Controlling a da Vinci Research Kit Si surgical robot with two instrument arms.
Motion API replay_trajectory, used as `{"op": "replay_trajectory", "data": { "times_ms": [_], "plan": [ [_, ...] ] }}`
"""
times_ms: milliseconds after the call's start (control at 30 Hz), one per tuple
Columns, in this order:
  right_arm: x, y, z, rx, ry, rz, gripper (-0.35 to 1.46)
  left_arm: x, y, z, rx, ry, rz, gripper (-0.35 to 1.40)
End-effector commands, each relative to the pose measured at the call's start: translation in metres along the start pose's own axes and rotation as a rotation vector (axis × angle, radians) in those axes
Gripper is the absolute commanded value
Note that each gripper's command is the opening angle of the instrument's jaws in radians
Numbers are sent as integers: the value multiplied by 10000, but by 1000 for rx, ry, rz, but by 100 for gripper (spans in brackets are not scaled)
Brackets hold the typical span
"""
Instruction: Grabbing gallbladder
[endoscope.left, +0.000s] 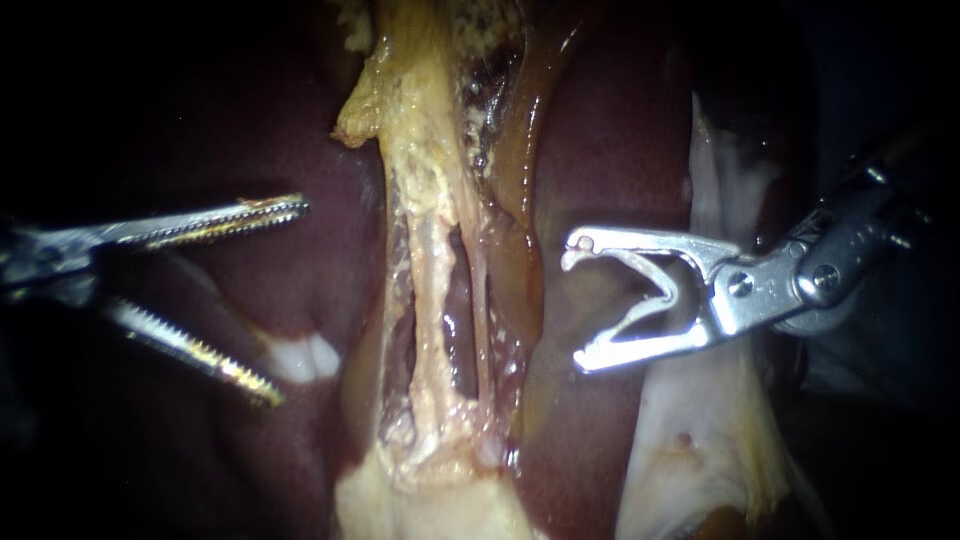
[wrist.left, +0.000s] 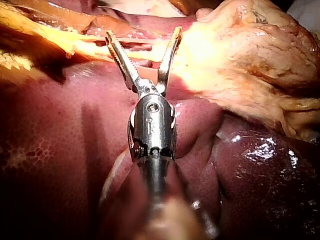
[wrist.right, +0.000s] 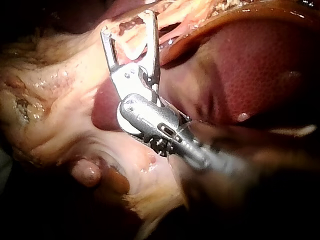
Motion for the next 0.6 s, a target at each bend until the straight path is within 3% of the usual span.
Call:
{"op": "replay_trajectory", "data": {
  "times_ms": [33, 100, 300, 533, 600],
  "plan": [
    [0, 0, 0, 0, 0, 0, 60, 0, 0, 0, 1, 0, 0, 121],
    [0, 0, 0, 0, 0, 0, 60, 0, 0, 0, 1, 0, 6, 120],
    [0, 0, -1, 0, 0, 0, 60, 5, 15, -2, -52, 8, -170, 114],
    [0, 0, 0, 0, 0, 0, 60, 15, 52, 8, -142, 7, -417, 104],
    [-1, -1, 0, 0, 0, -1, 60, 15, 63, 13, -159, 6, -454, 103]
  ]
}}
